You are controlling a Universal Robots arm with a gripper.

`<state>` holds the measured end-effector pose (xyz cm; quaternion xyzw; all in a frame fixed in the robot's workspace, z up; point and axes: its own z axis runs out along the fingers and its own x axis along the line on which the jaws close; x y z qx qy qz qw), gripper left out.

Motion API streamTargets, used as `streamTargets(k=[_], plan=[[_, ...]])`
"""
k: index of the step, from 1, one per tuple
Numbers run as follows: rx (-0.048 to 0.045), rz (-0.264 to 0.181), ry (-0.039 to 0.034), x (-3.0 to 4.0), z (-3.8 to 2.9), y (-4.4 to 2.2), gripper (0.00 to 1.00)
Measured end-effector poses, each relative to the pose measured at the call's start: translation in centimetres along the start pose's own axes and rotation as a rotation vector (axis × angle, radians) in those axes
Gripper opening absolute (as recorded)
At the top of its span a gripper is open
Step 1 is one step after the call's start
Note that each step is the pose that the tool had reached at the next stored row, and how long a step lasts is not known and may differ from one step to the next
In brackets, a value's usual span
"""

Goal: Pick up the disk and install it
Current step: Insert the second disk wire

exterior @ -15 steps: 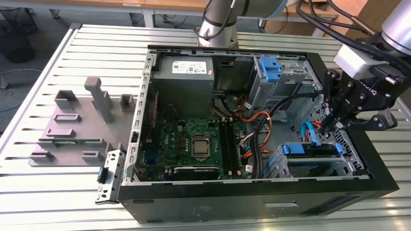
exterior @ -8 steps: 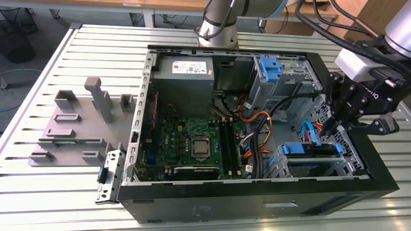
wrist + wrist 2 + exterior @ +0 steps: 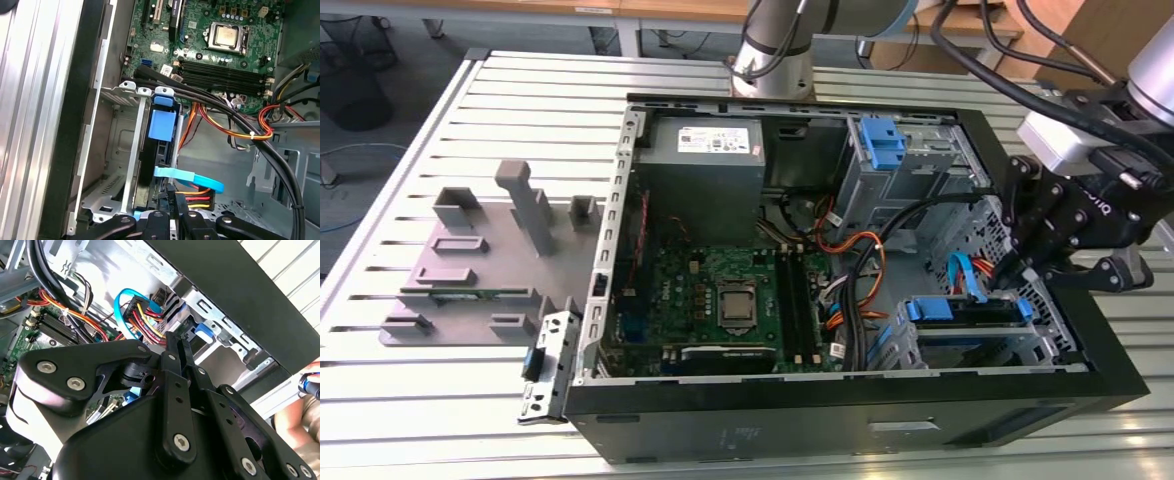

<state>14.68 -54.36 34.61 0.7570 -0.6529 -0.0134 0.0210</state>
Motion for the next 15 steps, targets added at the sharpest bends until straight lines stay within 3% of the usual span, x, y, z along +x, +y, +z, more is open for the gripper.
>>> streamTargets(k=[15], plan=[[0.0000, 0.014, -0.0005, 0.30, 0.09, 0.04, 0.17]])
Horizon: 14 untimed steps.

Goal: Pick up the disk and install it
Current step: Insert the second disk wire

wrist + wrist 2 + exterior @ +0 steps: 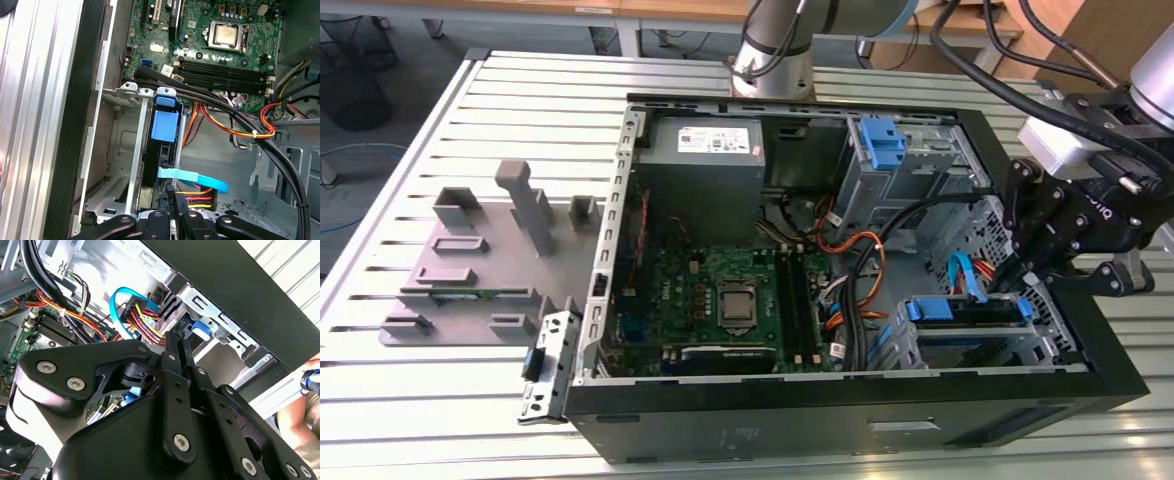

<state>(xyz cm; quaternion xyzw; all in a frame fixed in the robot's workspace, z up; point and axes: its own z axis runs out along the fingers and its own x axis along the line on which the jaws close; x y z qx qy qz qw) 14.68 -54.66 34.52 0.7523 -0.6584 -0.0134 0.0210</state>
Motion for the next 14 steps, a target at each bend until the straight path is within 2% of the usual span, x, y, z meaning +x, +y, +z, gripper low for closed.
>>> streamTargets(k=[14], plan=[[0.0000, 0.005, -0.0002, 0.08, 0.01, 0.01, 0.17]])
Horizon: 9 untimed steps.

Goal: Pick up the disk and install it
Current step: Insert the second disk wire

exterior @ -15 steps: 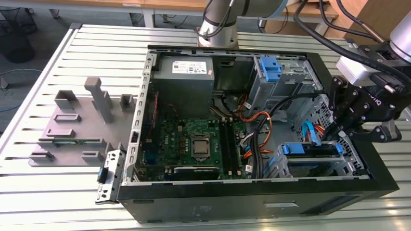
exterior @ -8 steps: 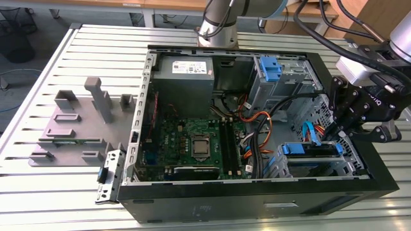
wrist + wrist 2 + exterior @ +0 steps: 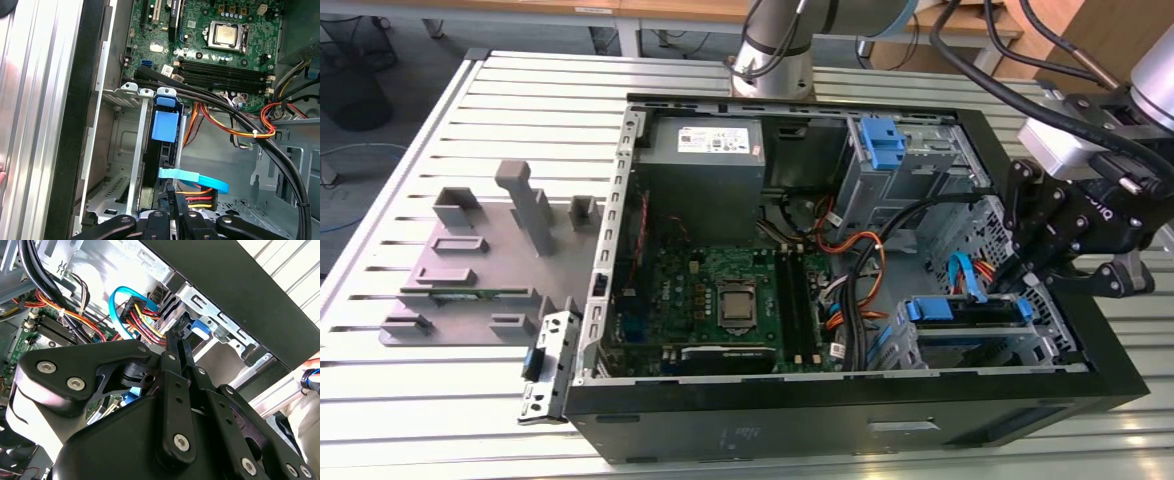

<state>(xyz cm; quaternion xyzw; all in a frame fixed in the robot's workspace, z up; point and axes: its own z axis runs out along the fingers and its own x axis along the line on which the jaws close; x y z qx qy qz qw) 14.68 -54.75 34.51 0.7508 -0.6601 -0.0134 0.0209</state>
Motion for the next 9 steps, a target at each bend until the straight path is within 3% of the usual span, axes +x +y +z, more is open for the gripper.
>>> streamTargets(k=[4, 9], plan=[[0.0006, 0.000, -0.0001, 0.07, 0.03, 0.01, 0.17], [0.0125, 0.000, 0.0015, 0.17, 0.13, 0.01, 0.17]])
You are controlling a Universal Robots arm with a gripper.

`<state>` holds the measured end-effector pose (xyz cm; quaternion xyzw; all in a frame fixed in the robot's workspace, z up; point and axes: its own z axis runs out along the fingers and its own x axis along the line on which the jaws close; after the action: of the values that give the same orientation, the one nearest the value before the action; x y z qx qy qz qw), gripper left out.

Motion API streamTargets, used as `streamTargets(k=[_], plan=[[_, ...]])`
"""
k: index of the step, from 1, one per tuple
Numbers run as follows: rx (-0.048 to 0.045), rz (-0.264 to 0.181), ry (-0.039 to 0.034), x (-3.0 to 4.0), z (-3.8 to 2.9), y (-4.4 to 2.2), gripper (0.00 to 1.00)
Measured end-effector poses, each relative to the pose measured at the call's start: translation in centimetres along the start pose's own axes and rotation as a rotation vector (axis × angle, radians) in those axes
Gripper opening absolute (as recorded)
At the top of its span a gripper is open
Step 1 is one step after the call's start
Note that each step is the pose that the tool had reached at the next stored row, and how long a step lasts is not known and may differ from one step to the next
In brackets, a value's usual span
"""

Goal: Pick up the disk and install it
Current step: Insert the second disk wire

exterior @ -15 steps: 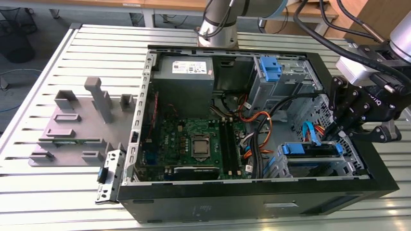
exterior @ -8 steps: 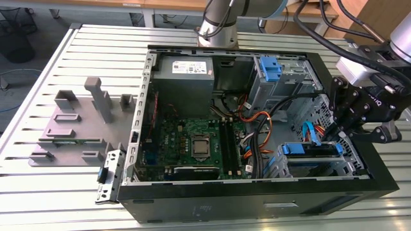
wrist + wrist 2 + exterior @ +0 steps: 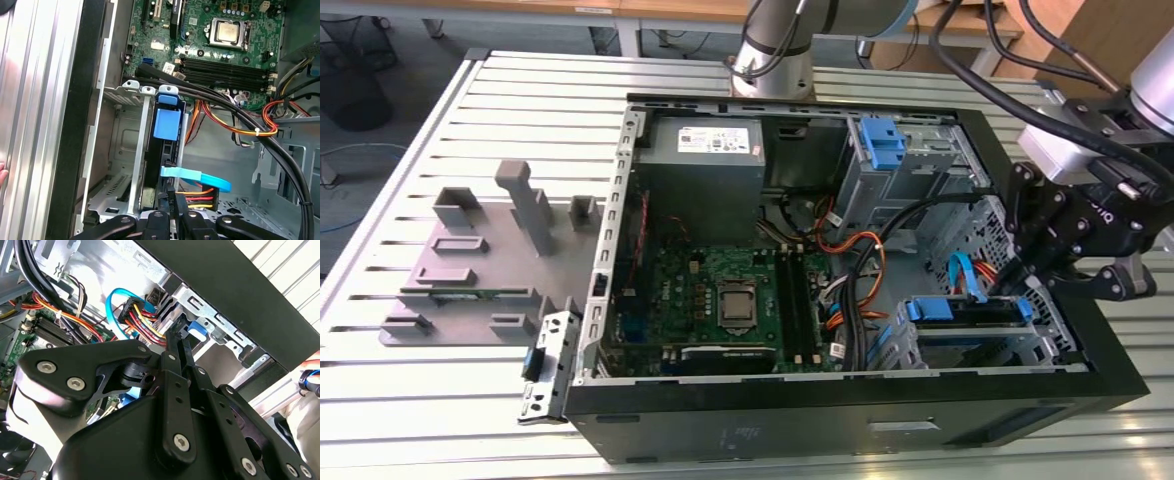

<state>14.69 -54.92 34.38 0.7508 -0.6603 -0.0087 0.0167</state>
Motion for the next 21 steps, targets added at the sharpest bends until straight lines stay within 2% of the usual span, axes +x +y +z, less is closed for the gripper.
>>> streamTargets(k=[7, 14, 18, 21], plan=[[0.0040, 0.005, 0.0004, 0.35, 0.12, 0.08, 0.17], [0.0285, 0.008, 0.0034, 0.37, 0.31, 0.44, 0.17], [0.0299, 0.014, 0.0035, 0.35, 0.36, 0.52, 0.17], [0.0297, 0.038, 0.0033, 0.35, 0.40, 0.54, 0.17]])
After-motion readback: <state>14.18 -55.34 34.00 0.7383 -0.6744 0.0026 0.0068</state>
